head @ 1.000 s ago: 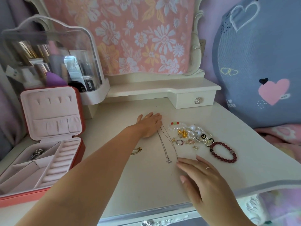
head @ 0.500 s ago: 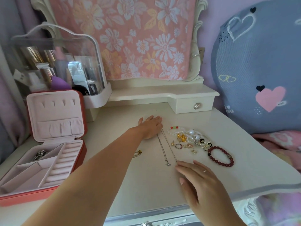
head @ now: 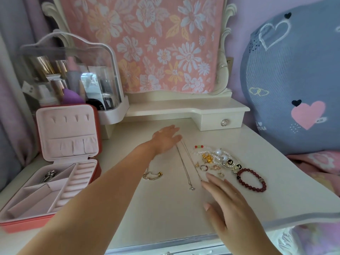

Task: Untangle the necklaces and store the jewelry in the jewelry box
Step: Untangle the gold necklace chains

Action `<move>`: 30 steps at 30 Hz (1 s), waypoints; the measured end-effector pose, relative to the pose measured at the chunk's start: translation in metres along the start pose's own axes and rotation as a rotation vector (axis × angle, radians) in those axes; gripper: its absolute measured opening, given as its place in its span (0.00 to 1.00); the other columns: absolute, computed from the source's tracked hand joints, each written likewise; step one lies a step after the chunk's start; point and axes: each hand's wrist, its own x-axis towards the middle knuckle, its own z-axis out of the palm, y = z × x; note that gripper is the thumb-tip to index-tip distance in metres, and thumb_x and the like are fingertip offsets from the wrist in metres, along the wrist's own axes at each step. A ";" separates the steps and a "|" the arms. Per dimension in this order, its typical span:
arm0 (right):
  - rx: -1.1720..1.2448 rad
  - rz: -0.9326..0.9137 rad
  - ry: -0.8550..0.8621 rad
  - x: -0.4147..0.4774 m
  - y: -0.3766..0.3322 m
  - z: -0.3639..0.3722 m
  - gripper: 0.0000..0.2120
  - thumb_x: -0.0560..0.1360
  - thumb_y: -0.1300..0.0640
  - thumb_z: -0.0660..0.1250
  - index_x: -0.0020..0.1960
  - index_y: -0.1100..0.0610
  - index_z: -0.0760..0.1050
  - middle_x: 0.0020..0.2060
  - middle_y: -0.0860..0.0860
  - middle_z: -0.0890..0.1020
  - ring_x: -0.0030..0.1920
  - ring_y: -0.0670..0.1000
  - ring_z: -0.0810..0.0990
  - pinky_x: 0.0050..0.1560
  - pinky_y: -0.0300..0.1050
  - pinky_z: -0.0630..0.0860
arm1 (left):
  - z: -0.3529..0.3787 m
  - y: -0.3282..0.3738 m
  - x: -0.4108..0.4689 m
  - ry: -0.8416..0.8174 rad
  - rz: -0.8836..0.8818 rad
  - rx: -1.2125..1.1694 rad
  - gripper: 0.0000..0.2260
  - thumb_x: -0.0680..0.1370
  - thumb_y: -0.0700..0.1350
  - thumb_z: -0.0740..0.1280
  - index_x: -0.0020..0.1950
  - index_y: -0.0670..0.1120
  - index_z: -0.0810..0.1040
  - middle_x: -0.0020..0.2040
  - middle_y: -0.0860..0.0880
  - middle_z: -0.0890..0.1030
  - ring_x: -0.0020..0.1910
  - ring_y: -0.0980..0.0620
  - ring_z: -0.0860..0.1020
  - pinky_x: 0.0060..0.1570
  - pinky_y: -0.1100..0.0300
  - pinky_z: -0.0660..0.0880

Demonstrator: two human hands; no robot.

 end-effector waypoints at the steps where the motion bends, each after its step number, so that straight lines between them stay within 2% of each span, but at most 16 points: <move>1: 0.014 0.015 -0.009 0.002 -0.002 0.000 0.20 0.73 0.49 0.59 0.61 0.53 0.77 0.64 0.46 0.76 0.62 0.46 0.71 0.67 0.40 0.61 | -0.006 -0.006 -0.009 0.028 -0.003 -0.072 0.22 0.83 0.55 0.55 0.77 0.52 0.62 0.78 0.54 0.58 0.78 0.51 0.54 0.76 0.52 0.50; 3: 0.044 0.026 -0.026 0.013 -0.011 -0.002 0.19 0.74 0.47 0.59 0.60 0.52 0.77 0.61 0.44 0.77 0.60 0.45 0.72 0.63 0.38 0.65 | -0.018 -0.015 -0.033 0.057 -0.018 -0.218 0.18 0.82 0.53 0.60 0.71 0.52 0.71 0.72 0.54 0.68 0.70 0.53 0.67 0.68 0.59 0.62; 4: 0.060 0.019 -0.036 0.021 -0.019 -0.001 0.18 0.74 0.47 0.59 0.59 0.52 0.78 0.58 0.43 0.78 0.58 0.43 0.73 0.59 0.35 0.68 | -0.023 -0.020 -0.048 0.066 -0.034 -0.260 0.16 0.81 0.51 0.62 0.69 0.51 0.73 0.68 0.55 0.71 0.65 0.55 0.70 0.63 0.62 0.64; 6: 0.078 0.013 -0.076 0.039 -0.032 0.001 0.17 0.74 0.46 0.59 0.56 0.51 0.80 0.52 0.41 0.79 0.53 0.41 0.74 0.55 0.38 0.69 | -0.026 -0.026 -0.072 0.107 -0.072 -0.281 0.15 0.81 0.48 0.64 0.67 0.51 0.75 0.62 0.56 0.75 0.62 0.57 0.72 0.60 0.63 0.65; 8: 0.090 0.031 -0.172 0.062 -0.048 0.007 0.14 0.76 0.47 0.62 0.56 0.51 0.80 0.51 0.42 0.79 0.53 0.44 0.76 0.57 0.44 0.70 | -0.023 -0.035 -0.095 0.172 -0.144 -0.282 0.15 0.80 0.46 0.66 0.66 0.49 0.76 0.60 0.54 0.77 0.60 0.56 0.74 0.61 0.61 0.69; 10: 0.089 0.082 -0.307 0.088 -0.058 0.018 0.12 0.77 0.50 0.64 0.59 0.51 0.79 0.54 0.43 0.78 0.57 0.46 0.75 0.63 0.47 0.67 | -0.016 -0.045 -0.107 0.229 -0.224 -0.246 0.15 0.78 0.45 0.68 0.65 0.47 0.77 0.60 0.50 0.78 0.58 0.53 0.75 0.61 0.59 0.71; 14: 0.072 0.188 -0.380 0.132 -0.066 0.049 0.10 0.78 0.55 0.62 0.55 0.50 0.80 0.55 0.47 0.81 0.58 0.51 0.76 0.63 0.51 0.70 | -0.006 -0.054 -0.108 0.275 -0.329 -0.057 0.16 0.74 0.52 0.72 0.59 0.47 0.80 0.57 0.47 0.78 0.58 0.47 0.75 0.58 0.57 0.72; 19: 0.093 0.300 -0.325 0.155 -0.062 0.063 0.14 0.78 0.62 0.60 0.55 0.53 0.82 0.57 0.49 0.81 0.60 0.54 0.77 0.65 0.52 0.69 | -0.003 -0.045 -0.099 0.330 -0.287 0.017 0.13 0.76 0.53 0.69 0.59 0.51 0.80 0.57 0.46 0.76 0.59 0.46 0.74 0.59 0.54 0.72; 23: 0.040 0.312 -0.357 0.162 -0.058 0.067 0.15 0.78 0.62 0.59 0.57 0.51 0.81 0.60 0.48 0.80 0.61 0.54 0.76 0.66 0.50 0.67 | -0.002 -0.039 -0.091 0.346 -0.245 -0.021 0.09 0.77 0.50 0.68 0.54 0.52 0.82 0.50 0.49 0.80 0.51 0.48 0.78 0.48 0.59 0.73; 27: 0.011 0.295 -0.398 0.164 -0.057 0.076 0.12 0.78 0.59 0.62 0.55 0.49 0.81 0.56 0.48 0.82 0.60 0.53 0.77 0.68 0.51 0.64 | 0.000 -0.039 -0.085 0.331 -0.229 -0.033 0.06 0.77 0.47 0.68 0.49 0.49 0.83 0.47 0.50 0.82 0.49 0.49 0.79 0.46 0.60 0.73; 30: 0.050 0.306 -0.363 0.164 -0.055 0.079 0.12 0.78 0.59 0.62 0.55 0.49 0.81 0.56 0.46 0.82 0.60 0.52 0.77 0.69 0.52 0.64 | 0.002 -0.046 -0.088 0.357 -0.195 -0.237 0.03 0.77 0.46 0.69 0.44 0.49 0.81 0.39 0.55 0.79 0.44 0.52 0.78 0.39 0.65 0.70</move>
